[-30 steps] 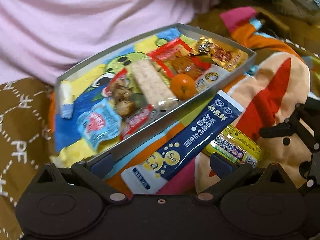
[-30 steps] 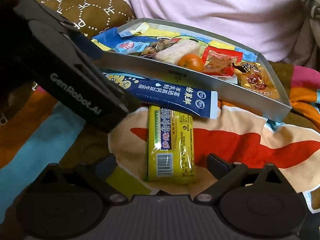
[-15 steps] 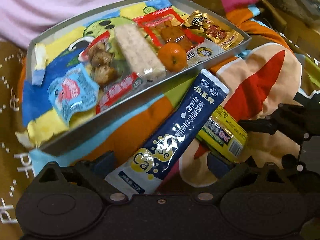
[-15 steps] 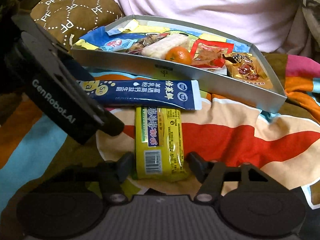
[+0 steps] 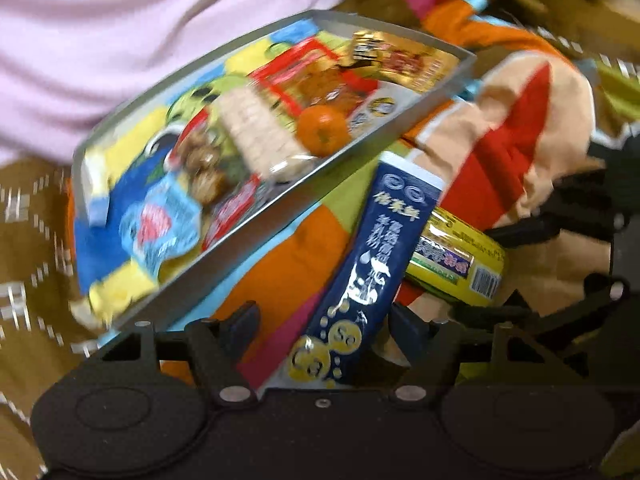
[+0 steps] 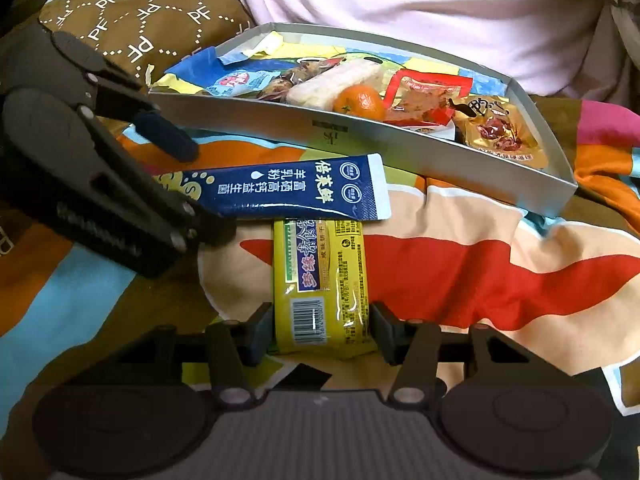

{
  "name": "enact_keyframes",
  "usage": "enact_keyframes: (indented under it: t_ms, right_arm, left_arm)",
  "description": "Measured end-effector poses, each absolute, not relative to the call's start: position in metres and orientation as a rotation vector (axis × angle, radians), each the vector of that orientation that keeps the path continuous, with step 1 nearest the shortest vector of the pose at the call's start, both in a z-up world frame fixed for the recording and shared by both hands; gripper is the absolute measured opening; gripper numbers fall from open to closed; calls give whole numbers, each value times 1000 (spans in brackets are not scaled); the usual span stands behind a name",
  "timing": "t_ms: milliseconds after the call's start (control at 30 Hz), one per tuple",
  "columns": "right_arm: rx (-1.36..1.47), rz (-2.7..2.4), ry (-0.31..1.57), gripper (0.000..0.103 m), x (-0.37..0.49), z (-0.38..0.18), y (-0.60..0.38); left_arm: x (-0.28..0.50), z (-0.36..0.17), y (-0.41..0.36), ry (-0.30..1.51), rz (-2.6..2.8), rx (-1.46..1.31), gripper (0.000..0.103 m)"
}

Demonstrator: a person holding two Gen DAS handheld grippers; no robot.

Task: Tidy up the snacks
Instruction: 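Lower the right tool onto the yellow bar while the left tool approaches the blue-white tube pack, then close the right tool on the yellow bar while the left tool grasps the blue-white tube pack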

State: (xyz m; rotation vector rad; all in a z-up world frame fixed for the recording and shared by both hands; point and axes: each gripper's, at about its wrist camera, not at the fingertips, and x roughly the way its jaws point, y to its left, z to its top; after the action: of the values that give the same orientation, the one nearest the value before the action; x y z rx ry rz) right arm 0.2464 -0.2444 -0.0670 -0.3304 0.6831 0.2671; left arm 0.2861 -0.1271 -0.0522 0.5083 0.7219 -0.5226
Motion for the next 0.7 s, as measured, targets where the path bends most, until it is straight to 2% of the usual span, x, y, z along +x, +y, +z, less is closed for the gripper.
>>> enact_keyframes:
  t_ms: [167, 233, 267, 700]
  right_arm:
    - [-323, 268, 682, 58, 248, -68, -245]
    - [-320, 269, 679, 58, 248, -67, -245]
    - [-319, 270, 677, 58, 247, -67, -246]
    - [-282, 273, 650, 59, 248, -68, -245]
  left_arm:
    - [288, -56, -136, 707, -543, 560, 60]
    - [289, -54, -136, 705, -537, 547, 48]
    - [289, -53, -135, 704, -532, 538, 46]
    - [264, -52, -125, 771, -432, 347, 28]
